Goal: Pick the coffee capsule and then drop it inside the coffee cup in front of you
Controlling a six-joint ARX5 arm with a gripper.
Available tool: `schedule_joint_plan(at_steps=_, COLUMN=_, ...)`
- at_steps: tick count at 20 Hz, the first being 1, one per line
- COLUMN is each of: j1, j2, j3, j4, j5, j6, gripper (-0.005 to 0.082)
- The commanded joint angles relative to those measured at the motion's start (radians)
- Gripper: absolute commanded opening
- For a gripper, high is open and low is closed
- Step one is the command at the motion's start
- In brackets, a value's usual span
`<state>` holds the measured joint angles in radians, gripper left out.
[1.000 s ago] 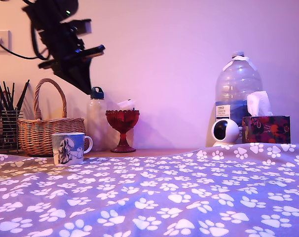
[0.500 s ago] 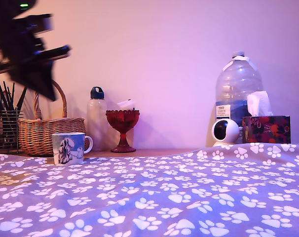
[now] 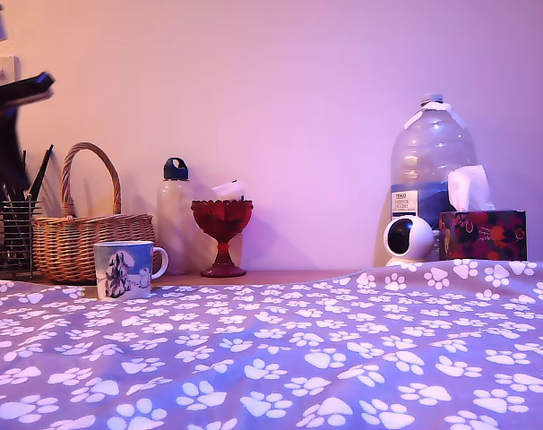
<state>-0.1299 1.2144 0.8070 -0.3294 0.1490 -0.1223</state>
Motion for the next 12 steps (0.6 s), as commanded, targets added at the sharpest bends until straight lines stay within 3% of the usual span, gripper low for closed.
schedule_joint_plan(at_steps=1, j1=0.003, j2=-0.057, j3=-0.088, j4=0.018, j5=0.0, j6=-0.03, gripper=-0.0014)
schedule_joint_plan(at_steps=12, j1=-0.035, j2=-0.412, j3=-0.328, j4=-0.097, j5=0.029, j6=-0.165, gripper=-0.0014)
